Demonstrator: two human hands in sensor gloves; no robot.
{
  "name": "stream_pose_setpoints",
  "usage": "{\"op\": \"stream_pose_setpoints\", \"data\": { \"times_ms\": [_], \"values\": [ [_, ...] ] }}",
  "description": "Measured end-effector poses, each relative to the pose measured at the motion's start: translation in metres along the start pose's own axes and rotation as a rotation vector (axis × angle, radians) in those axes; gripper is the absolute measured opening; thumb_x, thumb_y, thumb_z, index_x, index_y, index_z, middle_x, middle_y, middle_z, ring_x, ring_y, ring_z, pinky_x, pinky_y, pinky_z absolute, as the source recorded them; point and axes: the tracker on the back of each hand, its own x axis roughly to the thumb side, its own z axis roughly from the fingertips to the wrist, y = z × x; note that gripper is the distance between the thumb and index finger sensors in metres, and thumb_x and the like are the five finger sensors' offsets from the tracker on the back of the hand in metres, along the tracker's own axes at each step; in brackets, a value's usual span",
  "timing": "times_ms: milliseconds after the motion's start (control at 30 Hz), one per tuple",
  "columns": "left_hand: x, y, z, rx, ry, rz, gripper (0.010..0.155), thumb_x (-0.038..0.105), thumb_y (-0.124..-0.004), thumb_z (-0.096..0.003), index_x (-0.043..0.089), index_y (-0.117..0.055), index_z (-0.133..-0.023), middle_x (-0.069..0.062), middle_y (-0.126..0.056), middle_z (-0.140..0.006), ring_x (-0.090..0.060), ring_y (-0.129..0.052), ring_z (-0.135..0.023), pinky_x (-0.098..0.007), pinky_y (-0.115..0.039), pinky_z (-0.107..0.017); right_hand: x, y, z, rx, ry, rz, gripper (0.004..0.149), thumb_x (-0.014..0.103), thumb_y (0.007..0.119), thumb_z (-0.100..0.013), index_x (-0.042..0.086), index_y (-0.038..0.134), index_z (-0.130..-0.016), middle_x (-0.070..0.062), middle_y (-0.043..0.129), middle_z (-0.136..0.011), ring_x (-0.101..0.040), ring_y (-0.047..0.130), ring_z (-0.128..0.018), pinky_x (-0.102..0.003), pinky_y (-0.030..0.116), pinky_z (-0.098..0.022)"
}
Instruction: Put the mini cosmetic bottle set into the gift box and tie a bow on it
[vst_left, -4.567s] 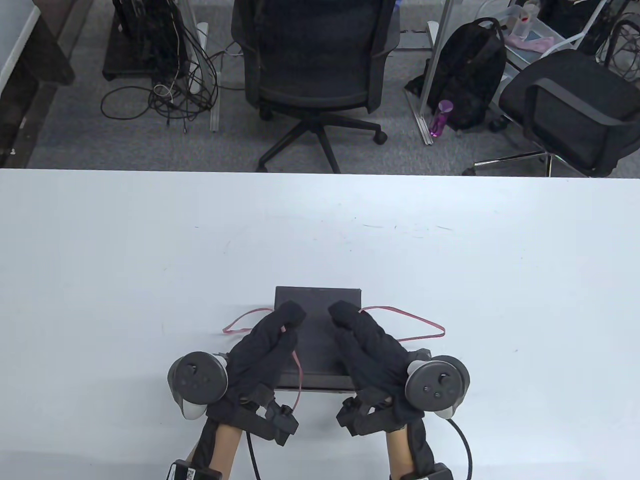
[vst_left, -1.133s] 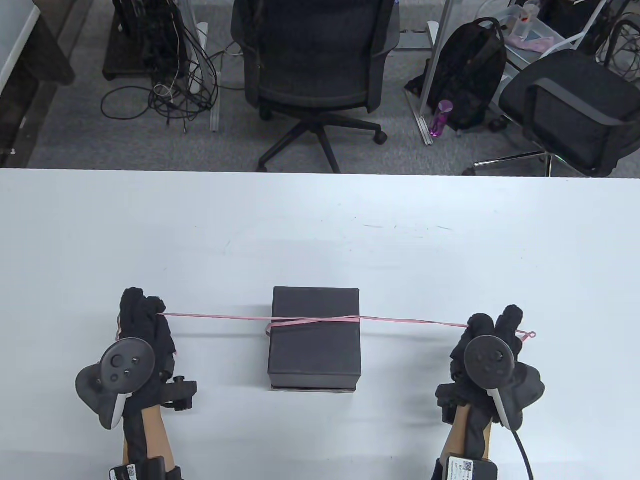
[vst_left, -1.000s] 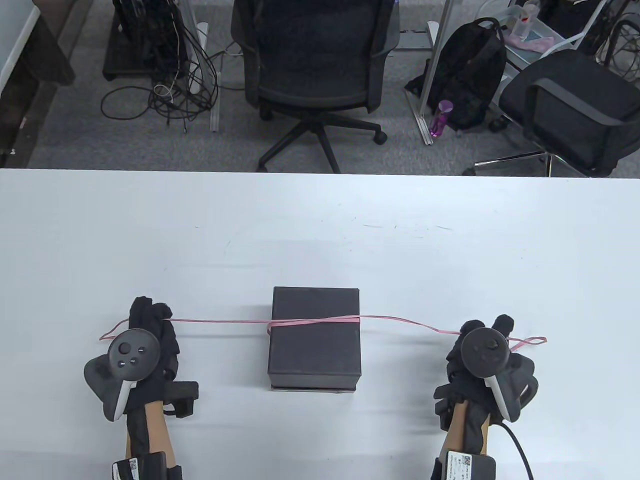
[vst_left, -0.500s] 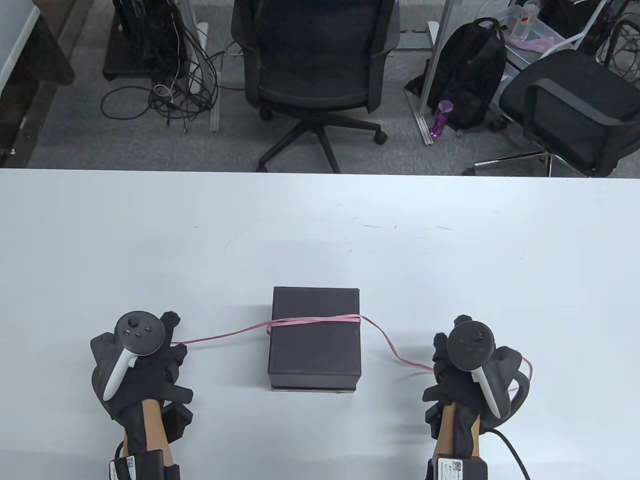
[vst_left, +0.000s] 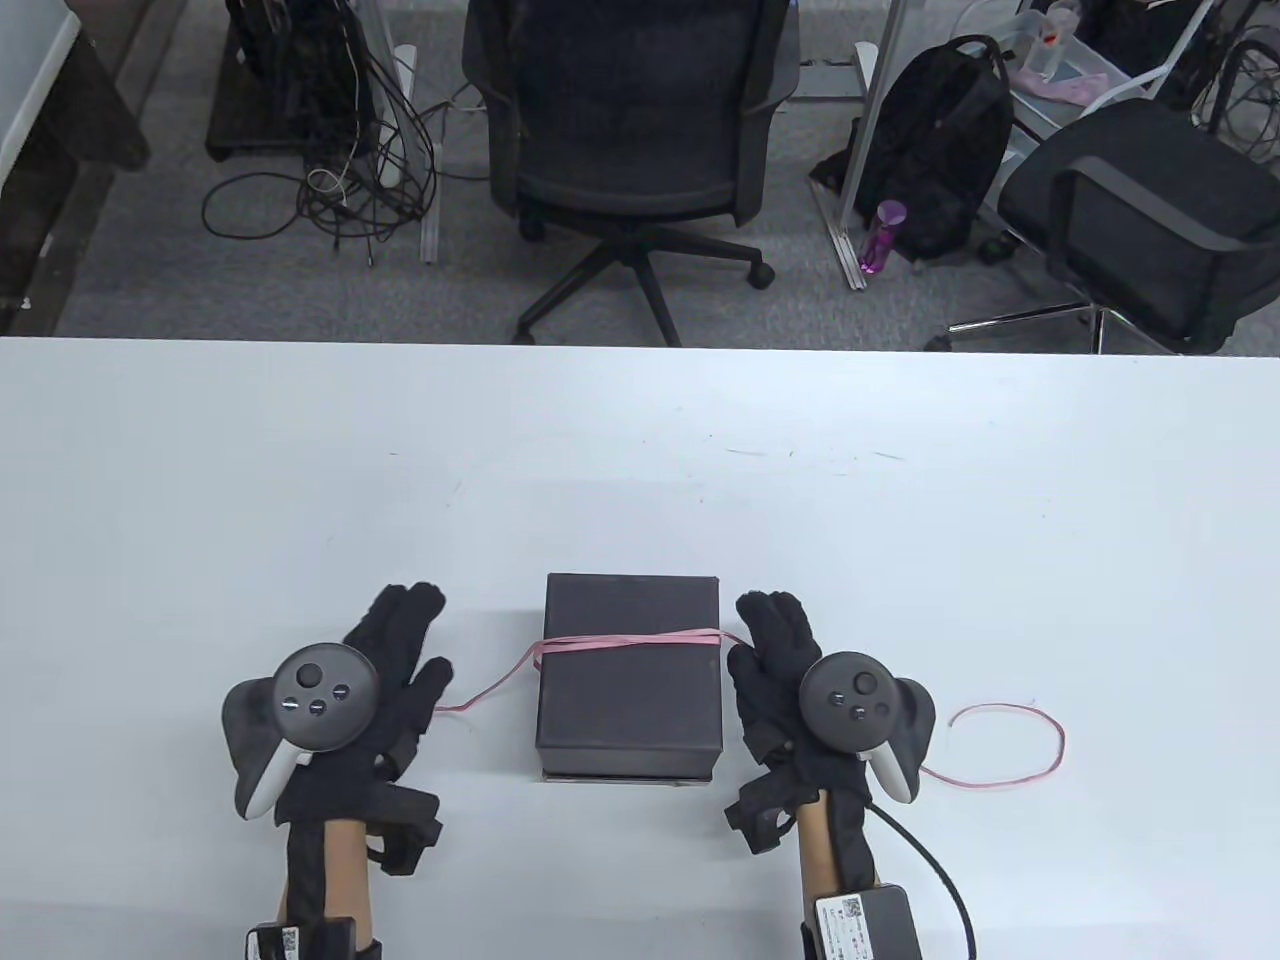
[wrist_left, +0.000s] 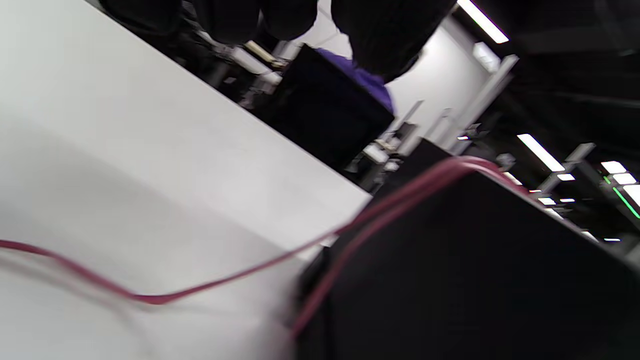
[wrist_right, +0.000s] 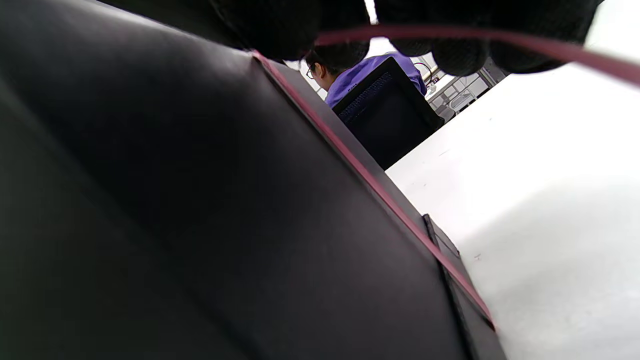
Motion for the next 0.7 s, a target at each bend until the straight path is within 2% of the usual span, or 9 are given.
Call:
{"op": "stream_pose_setpoints", "data": {
  "times_ms": [100,133,233,333,400,467,600,667,700],
  "values": [
    [0.005,-0.029,-0.012,-0.089,-0.121,0.084,0.075,0.030,-0.076,-0.0574,0.018,-0.035,-0.119,-0.015,-0.053,-0.120,-0.050,-0.064,-0.110,-0.072,-0.059,-0.073,-0.003,0.002,0.001,-0.008,0.005,-0.084,0.050,0.015,0.064,-0.059,-0.013,0.062,-0.100,-0.048,0.044,-0.104,-0.068,0.058,-0.085,-0.074,0.062,-0.056],
    [0.007,-0.035,-0.014,-0.123,-0.109,0.069,0.077,0.030,-0.076,-0.0575,0.017,-0.031,-0.119,-0.013,-0.055,-0.119,-0.046,-0.067,-0.109,-0.073,-0.058,-0.072,-0.003,0.002,0.002,-0.023,0.007,-0.112,0.046,0.013,0.065,-0.058,-0.013,0.065,-0.097,-0.048,0.046,-0.104,-0.067,0.060,-0.084,-0.073,0.063,-0.055],
    [0.012,-0.042,-0.014,-0.060,-0.087,-0.066,0.078,0.030,-0.077,-0.0566,0.013,-0.031,-0.118,0.002,-0.071,-0.101,-0.026,-0.087,-0.085,-0.062,-0.071,-0.069,0.000,0.001,0.002,-0.038,0.004,-0.167,0.042,0.011,0.066,-0.056,-0.014,0.068,-0.090,-0.047,0.052,-0.101,-0.063,0.069,-0.081,-0.070,0.068,-0.054],
    [0.016,-0.040,-0.014,-0.052,-0.073,-0.089,0.071,0.029,-0.073,-0.0579,0.016,-0.037,-0.118,-0.001,-0.071,-0.096,-0.024,-0.085,-0.072,-0.055,-0.075,-0.065,0.005,-0.003,0.003,-0.055,-0.008,-0.140,0.042,0.009,0.064,-0.055,-0.016,0.066,-0.088,-0.048,0.053,-0.099,-0.048,0.083,-0.072,-0.056,0.079,-0.048],
    [0.016,-0.037,-0.013,-0.039,-0.065,-0.077,0.058,0.028,-0.069,-0.0594,0.021,-0.053,-0.115,-0.004,-0.069,-0.096,-0.025,-0.083,-0.071,-0.054,-0.076,-0.064,0.009,-0.006,0.004,-0.072,-0.009,-0.099,0.042,0.008,0.062,-0.054,-0.016,0.064,-0.089,-0.049,0.056,-0.097,-0.034,0.090,-0.060,-0.044,0.084,-0.041],
    [0.016,-0.037,-0.012,-0.029,-0.054,-0.077,0.042,0.030,-0.065,-0.0607,0.027,-0.072,-0.102,-0.004,-0.070,-0.094,-0.025,-0.083,-0.070,-0.054,-0.076,-0.064,0.012,-0.009,0.005,-0.067,-0.001,-0.057,0.042,0.008,0.061,-0.055,-0.014,0.063,-0.090,-0.048,0.060,-0.095,-0.024,0.091,-0.047,-0.034,0.086,-0.032],
    [0.019,-0.041,-0.012,-0.044,-0.072,-0.025,0.037,0.030,-0.058,-0.0626,0.025,-0.072,-0.097,-0.009,-0.068,-0.104,-0.038,-0.085,-0.087,-0.063,-0.070,-0.070,0.018,-0.008,0.007,-0.056,-0.008,0.018,0.043,0.008,0.061,-0.057,-0.001,0.063,-0.099,-0.038,0.076,-0.088,-0.013,0.090,-0.031,-0.023,0.083,-0.017],
    [0.019,-0.043,-0.012,-0.039,-0.073,-0.011,0.037,0.028,-0.056,-0.0628,0.021,-0.071,-0.096,-0.014,-0.076,-0.101,-0.037,-0.094,-0.081,-0.060,-0.075,-0.068,0.022,-0.008,0.008,-0.045,-0.014,0.077,0.050,0.008,0.062,-0.057,0.005,0.061,-0.106,-0.031,0.084,-0.080,-0.010,0.089,-0.025,-0.022,0.082,-0.012],
    [0.020,-0.043,-0.012,-0.030,-0.073,-0.015,0.037,0.029,-0.056,-0.0628,0.021,-0.071,-0.096,-0.012,-0.083,-0.095,-0.030,-0.100,-0.072,-0.055,-0.081,-0.065,0.024,-0.009,0.009,-0.055,-0.024,0.111,0.049,0.009,0.062,-0.057,0.006,0.062,-0.107,-0.027,0.087,-0.076,-0.009,0.089,-0.023,-0.021,0.082,-0.011]
  ]
}}
